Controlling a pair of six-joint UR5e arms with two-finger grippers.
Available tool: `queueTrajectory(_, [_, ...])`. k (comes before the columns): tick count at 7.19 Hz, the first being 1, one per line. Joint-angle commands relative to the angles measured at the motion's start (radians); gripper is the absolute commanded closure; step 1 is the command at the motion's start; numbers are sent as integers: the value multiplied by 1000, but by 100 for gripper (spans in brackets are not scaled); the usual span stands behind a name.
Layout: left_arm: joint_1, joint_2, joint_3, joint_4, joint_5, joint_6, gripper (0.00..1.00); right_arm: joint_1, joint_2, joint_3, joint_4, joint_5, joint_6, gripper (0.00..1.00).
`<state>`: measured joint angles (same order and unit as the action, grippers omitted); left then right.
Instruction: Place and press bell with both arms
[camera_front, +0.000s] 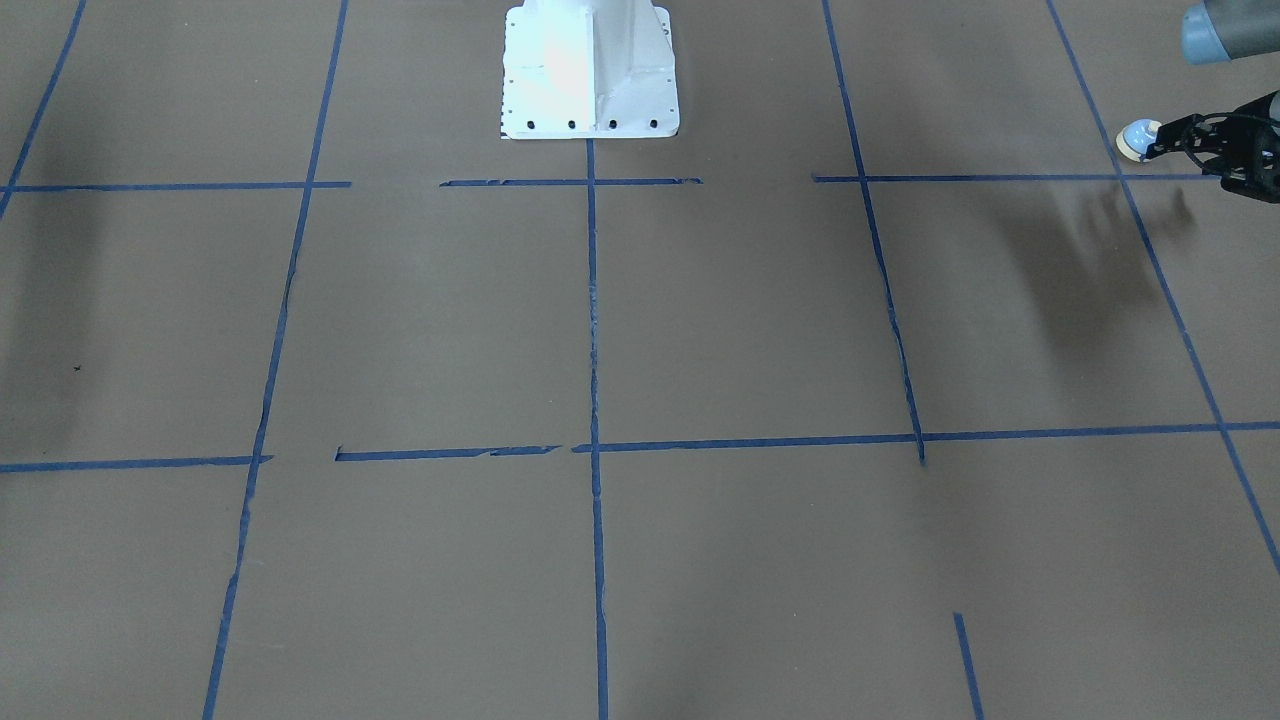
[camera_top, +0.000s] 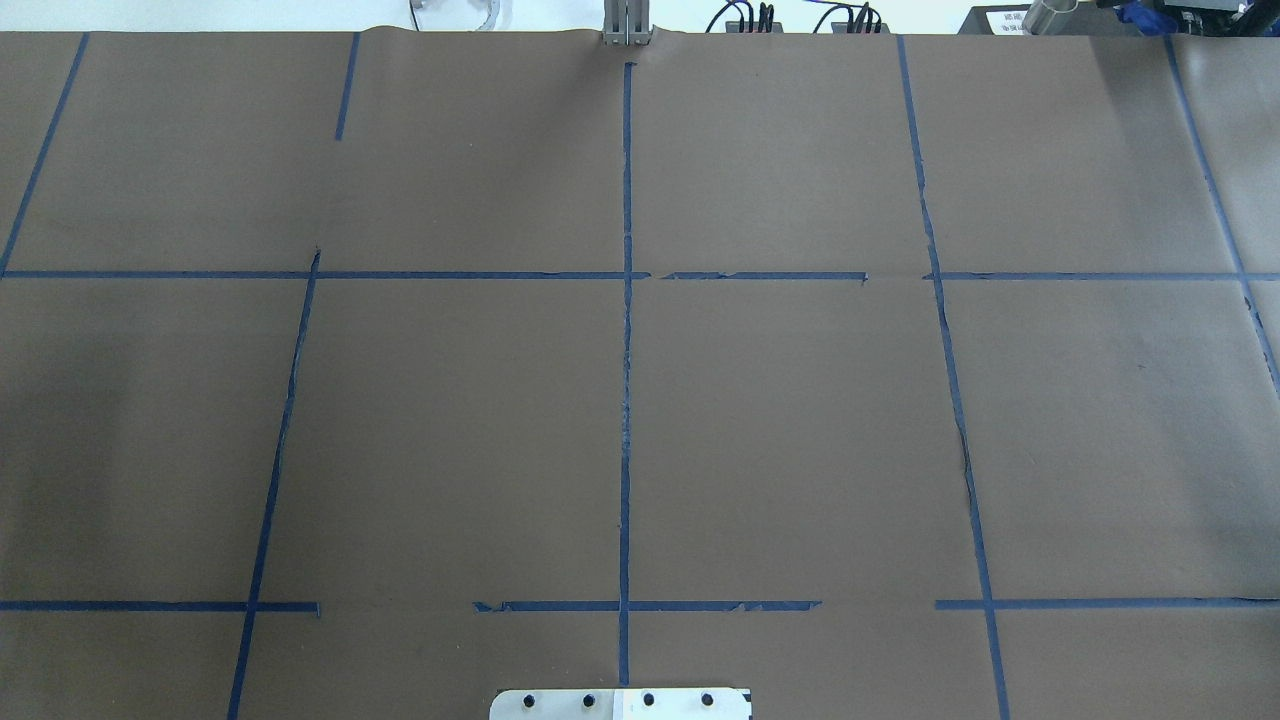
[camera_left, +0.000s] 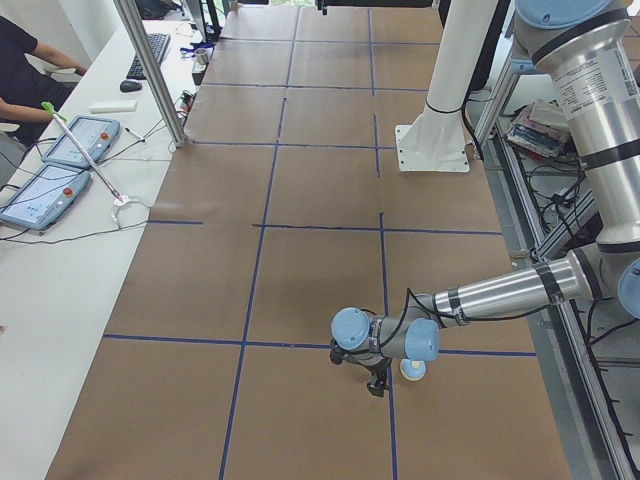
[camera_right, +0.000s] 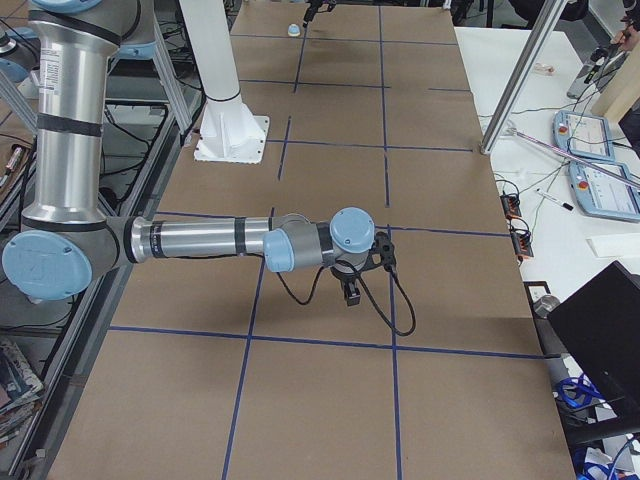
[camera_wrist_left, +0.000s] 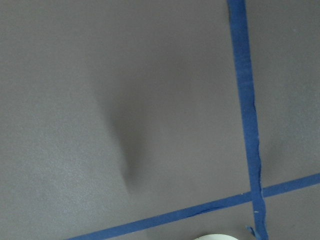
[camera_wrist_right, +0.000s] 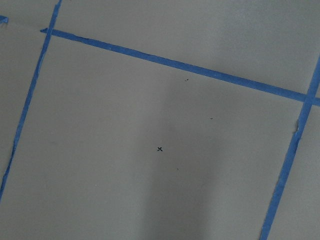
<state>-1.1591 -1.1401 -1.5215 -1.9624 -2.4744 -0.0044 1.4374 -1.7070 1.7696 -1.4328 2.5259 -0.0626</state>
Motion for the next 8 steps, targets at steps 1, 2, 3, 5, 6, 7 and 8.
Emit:
queueTrajectory(1, [42,40,-2,-105,-12,-133,0,0,0,1,0,1,0,0])
queueTrajectory(2, [82,40,-2,-128,-17,-152,0,0,0,1,0,1,0,0])
queueTrajectory(3, [99,48,0,-163,-26,-237,0,0,0,1,0,1,0,0])
queueTrajectory(5, [179,100,4,-281,-25,-347,0,0,-6,1,0,1,-5,0])
queueTrajectory(6, [182,108,6,-297,-24,-356,0,0,-8,1,2,1,-5,0])
queueTrajectory(7, [188,106,6,-297,-14,-389,0,0,-11,1,2,1,-5,0])
queueTrajectory(8, [191,105,6,-297,14,-394,0,0,-13,1,2,1,-5,0])
